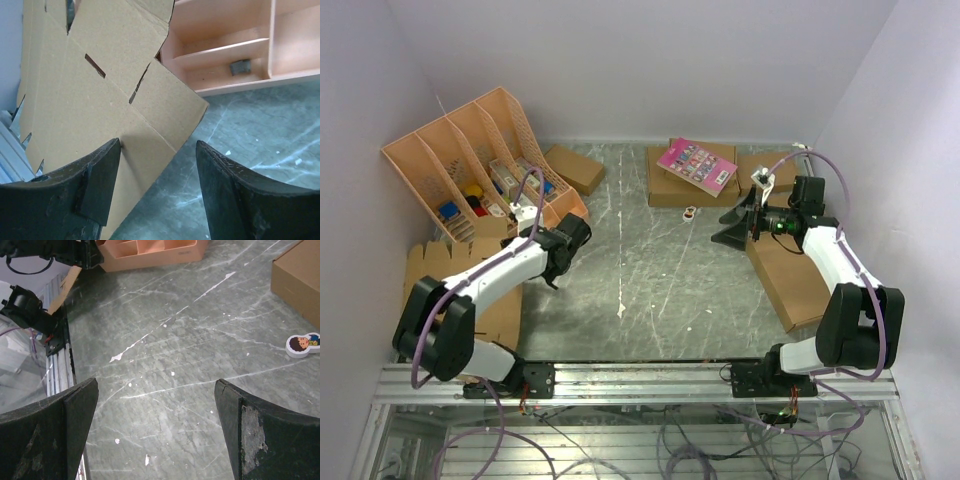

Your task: Fold the paper box

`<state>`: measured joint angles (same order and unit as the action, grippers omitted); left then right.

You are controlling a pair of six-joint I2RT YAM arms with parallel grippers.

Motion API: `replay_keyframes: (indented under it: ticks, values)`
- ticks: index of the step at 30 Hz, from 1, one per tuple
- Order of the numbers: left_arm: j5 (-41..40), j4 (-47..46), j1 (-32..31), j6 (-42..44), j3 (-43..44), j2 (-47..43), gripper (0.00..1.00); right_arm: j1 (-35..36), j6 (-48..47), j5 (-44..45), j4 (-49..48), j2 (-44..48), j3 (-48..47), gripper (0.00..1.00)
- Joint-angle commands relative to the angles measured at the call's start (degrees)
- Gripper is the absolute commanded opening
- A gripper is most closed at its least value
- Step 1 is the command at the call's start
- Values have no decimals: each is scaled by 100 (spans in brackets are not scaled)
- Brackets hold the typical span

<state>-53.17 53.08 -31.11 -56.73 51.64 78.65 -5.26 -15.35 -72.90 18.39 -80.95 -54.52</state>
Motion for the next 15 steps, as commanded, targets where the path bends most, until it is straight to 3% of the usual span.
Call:
replay_keyframes:
  ticks: [1,2,3,5,8,15]
  values:
    - [-484,238,18,-604,113,228,70,58,-195,-3,137,-36,7,100]
    - [-506,249,18,-626,124,218,60,53,-189,-2,130,-23,16,100]
    - [-497,241,13,-613,132,182,37,53,-182,-9,111,-17,27,100]
    - [-441,213,9,-553,115,72,17,59,-162,-12,93,-24,38,100]
    - [-374,275,-19,-484,154,-166,8,60,-161,15,98,-46,38,100]
    - [-203,708,-448,-372,662,-762,7,61,-79,11,-14,-60,97,100]
